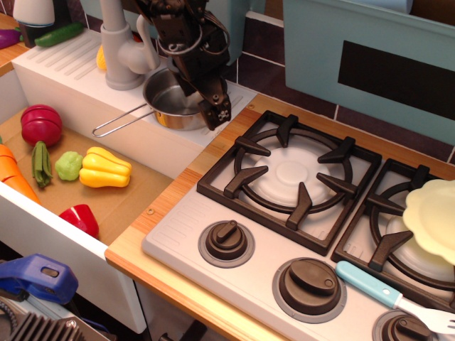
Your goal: Put pot or pan on stove
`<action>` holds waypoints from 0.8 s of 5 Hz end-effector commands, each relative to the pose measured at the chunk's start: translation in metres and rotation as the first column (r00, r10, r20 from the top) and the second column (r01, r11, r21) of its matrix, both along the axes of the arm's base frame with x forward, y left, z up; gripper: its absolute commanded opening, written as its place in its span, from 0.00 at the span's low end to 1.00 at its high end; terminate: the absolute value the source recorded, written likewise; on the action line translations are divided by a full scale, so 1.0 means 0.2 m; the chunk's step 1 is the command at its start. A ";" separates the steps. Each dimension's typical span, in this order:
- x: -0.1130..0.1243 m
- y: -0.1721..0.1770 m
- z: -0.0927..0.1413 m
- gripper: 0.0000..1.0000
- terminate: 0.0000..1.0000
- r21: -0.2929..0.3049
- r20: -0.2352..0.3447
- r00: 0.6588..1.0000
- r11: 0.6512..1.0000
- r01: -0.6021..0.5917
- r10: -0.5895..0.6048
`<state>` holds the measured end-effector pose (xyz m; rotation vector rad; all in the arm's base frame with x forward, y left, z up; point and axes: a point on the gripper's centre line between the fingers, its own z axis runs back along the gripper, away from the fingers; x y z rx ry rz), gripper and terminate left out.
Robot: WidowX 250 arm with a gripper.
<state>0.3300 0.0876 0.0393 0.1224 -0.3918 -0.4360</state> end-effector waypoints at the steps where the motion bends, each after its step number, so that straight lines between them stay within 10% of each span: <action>1: 0.06 0.05 -0.02 1.00 0.00 -0.014 0.037 0.999 1.000 0.020 -0.019; 2: 0.06 0.05 -0.06 1.00 0.00 -0.024 0.035 0.999 1.000 0.014 -0.013; 3: 0.06 0.06 -0.08 0.00 0.00 -0.041 0.023 1.000 0.999 -0.003 0.004; 4: 0.05 0.04 -0.08 0.00 0.00 -0.049 0.013 1.000 0.999 -0.013 0.013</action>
